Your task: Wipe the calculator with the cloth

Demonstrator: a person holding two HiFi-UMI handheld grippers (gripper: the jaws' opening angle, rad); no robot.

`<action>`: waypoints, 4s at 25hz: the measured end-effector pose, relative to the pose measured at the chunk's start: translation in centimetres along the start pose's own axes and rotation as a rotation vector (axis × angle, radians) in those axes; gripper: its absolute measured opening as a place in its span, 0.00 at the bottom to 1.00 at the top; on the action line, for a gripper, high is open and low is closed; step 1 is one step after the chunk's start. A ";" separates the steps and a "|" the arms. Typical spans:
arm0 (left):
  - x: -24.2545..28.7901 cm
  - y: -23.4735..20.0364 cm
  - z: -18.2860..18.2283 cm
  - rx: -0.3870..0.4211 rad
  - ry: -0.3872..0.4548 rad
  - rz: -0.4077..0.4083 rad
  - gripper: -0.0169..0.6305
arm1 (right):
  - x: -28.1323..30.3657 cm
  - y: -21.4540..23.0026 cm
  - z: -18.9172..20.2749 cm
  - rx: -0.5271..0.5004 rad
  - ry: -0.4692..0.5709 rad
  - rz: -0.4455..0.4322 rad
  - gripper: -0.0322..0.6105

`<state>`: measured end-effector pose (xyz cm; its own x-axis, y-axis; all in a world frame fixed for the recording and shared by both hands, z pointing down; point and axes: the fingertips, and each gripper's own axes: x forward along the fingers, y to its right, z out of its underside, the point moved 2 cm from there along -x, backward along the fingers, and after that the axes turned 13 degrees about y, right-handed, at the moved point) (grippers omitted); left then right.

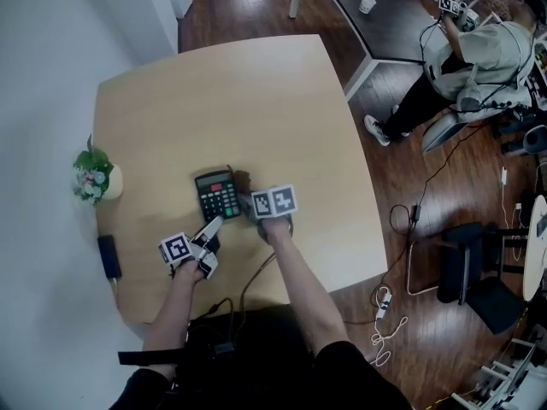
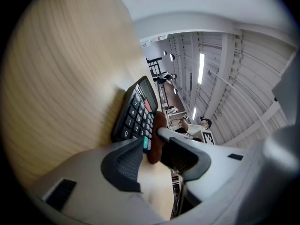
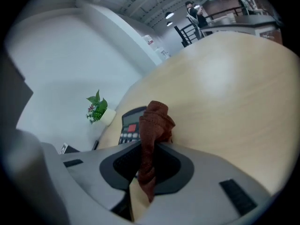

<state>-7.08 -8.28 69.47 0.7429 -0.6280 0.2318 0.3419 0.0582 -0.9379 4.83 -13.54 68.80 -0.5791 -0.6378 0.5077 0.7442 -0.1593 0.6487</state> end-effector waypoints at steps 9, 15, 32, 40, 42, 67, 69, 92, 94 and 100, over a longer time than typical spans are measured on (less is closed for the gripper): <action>-0.3 -0.2 0.2 0.009 0.006 -0.030 0.30 | -7.0 -4.6 10.0 0.170 -0.069 -0.097 0.15; -0.8 0.7 0.2 -0.179 0.278 0.008 0.34 | -1.6 -0.6 -7.4 -0.260 0.148 -0.049 0.15; -4.4 -2.7 -6.4 -0.221 0.448 -0.049 0.35 | -0.5 -1.3 -1.3 -0.213 -0.229 -0.135 0.15; -6.6 -1.6 -10.2 -0.052 0.396 0.027 0.37 | -4.9 -3.6 7.1 0.012 -0.020 -0.068 0.15; -7.3 1.5 -8.1 -0.027 0.321 0.137 0.36 | -4.9 -3.3 4.7 -0.069 0.025 -0.058 0.15; -2.5 2.3 3.7 -0.003 -0.007 0.190 0.31 | -7.9 -4.9 6.9 -0.253 -0.089 -0.083 0.15; -2.8 2.0 3.9 -0.032 0.001 0.153 0.31 | -5.9 -4.5 2.1 -0.331 -0.003 -0.074 0.15; -4.3 0.9 4.2 -0.121 0.067 0.061 0.34 | -7.9 -5.4 6.7 -0.308 -0.109 -0.145 0.15; -5.1 1.1 4.5 -0.197 0.130 0.076 0.36 | -5.9 -4.4 1.1 -0.417 -0.036 -0.097 0.15; -6.8 -0.9 2.2 -0.360 0.399 -0.013 0.36 | 4.6 -4.3 -4.9 -0.609 -0.192 -0.210 0.15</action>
<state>-11.16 -2.32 69.28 0.4396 -0.8770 0.1940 0.0789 -0.1774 -0.9810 0.59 -19.46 65.57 -0.7393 -0.4105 0.5338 0.6314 -0.6981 0.3376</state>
